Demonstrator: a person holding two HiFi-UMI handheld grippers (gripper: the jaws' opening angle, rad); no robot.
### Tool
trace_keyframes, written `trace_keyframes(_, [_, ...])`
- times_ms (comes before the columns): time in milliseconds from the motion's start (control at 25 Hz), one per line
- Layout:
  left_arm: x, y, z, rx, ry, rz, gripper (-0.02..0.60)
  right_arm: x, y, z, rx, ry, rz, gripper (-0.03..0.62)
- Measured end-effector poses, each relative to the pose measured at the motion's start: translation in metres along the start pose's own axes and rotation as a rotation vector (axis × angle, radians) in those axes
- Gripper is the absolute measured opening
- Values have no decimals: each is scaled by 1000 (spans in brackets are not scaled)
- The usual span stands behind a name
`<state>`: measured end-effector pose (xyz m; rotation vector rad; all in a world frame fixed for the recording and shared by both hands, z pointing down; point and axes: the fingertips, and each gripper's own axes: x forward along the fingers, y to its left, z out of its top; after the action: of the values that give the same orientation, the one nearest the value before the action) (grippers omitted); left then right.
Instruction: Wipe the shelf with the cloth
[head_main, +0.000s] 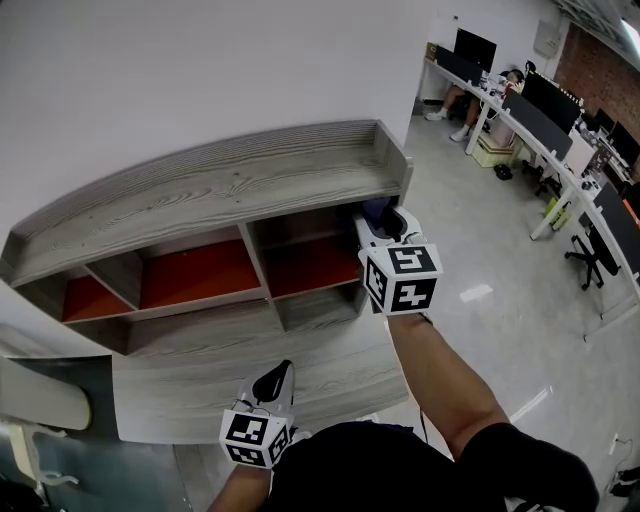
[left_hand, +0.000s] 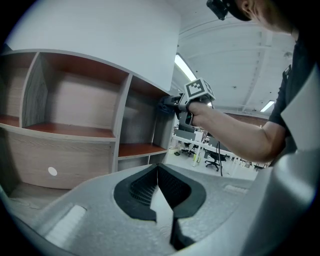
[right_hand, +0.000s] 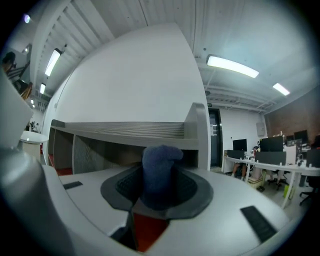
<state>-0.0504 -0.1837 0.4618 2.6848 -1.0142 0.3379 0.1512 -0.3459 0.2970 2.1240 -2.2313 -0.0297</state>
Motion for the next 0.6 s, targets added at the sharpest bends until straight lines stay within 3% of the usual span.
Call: trace_keyframes(600, [-12,8,2,-3,-8,34,9,13,33,5,-101,-14,30,141])
